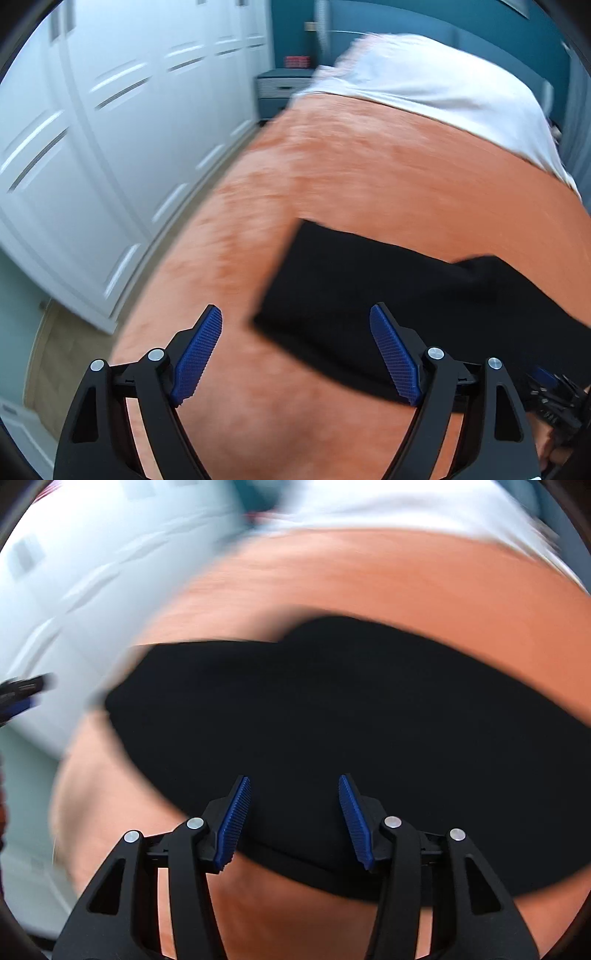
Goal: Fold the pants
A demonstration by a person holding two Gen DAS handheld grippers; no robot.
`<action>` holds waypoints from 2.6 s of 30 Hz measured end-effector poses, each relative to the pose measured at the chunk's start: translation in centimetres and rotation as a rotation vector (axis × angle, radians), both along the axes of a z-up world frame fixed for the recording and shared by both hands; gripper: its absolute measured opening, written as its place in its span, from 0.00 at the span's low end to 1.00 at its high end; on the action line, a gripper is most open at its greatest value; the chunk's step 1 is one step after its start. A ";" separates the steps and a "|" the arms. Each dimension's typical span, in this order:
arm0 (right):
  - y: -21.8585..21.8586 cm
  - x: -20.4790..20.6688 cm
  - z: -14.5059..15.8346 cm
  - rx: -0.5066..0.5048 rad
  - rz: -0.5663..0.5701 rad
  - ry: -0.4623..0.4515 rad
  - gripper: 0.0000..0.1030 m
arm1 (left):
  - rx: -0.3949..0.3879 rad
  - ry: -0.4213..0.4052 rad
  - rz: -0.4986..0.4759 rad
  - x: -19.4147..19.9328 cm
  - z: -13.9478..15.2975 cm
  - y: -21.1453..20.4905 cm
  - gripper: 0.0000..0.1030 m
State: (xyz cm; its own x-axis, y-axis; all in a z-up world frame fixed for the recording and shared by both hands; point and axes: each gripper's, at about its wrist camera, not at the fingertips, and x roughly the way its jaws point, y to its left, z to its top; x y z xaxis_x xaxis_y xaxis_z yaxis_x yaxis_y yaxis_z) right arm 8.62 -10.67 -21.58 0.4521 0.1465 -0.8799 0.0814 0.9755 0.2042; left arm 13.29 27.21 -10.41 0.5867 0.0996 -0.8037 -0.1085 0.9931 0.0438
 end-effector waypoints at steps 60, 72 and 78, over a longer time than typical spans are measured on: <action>-19.5 -2.0 12.3 0.253 -0.173 -0.246 0.18 | 0.059 0.194 -0.033 -10.3 -3.0 -13.0 0.83; 5.4 6.0 2.6 0.165 0.099 0.019 0.19 | -0.039 0.161 0.127 -12.7 -2.1 1.5 0.83; 7.1 5.2 1.9 0.114 0.124 0.006 0.49 | -0.079 0.163 0.154 -11.2 -3.5 4.9 0.83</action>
State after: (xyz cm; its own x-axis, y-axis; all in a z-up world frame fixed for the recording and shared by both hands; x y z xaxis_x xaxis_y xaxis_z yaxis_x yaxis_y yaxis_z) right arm 13.80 -3.53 -19.70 0.4188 0.2998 -0.8572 -0.0364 0.9487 0.3140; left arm 2.05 32.07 -13.90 0.4309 0.1106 -0.8956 -0.2570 0.9664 -0.0043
